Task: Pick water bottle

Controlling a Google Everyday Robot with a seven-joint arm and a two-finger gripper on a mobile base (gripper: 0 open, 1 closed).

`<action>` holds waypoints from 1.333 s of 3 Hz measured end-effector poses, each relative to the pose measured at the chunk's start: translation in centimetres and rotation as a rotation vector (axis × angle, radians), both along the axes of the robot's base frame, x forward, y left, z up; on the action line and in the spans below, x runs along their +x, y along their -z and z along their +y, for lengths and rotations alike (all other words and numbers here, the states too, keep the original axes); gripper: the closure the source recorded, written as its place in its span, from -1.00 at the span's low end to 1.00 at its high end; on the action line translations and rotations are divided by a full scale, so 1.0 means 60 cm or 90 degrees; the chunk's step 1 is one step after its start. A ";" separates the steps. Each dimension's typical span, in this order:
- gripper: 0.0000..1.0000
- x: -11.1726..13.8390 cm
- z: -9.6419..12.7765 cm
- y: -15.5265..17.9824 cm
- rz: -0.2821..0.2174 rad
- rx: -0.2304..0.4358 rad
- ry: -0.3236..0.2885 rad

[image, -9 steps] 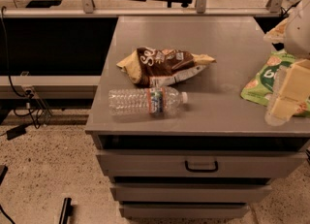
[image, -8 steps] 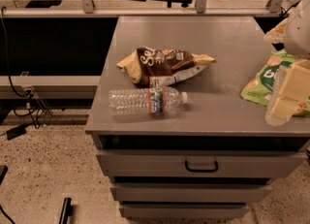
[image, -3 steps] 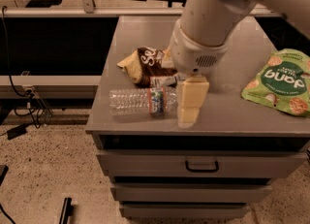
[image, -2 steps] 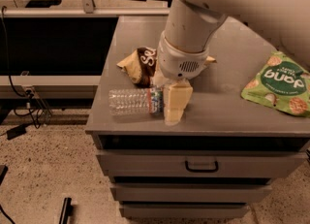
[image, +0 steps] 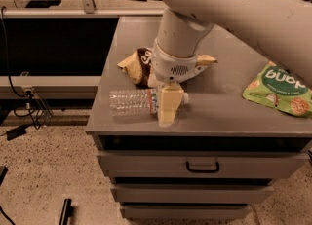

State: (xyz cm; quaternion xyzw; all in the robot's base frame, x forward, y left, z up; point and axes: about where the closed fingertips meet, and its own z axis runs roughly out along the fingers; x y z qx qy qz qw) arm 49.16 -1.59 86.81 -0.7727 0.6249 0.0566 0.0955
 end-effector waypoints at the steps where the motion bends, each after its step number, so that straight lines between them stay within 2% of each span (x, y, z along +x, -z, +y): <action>1: 0.07 0.010 0.014 0.021 0.007 0.001 -0.001; 3: 0.61 0.014 0.016 0.034 0.014 0.001 0.001; 4: 1.00 0.014 0.016 0.033 0.014 0.001 0.001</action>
Offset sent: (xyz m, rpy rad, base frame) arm 0.0112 0.0093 -0.0300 -0.0007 0.0383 -0.0088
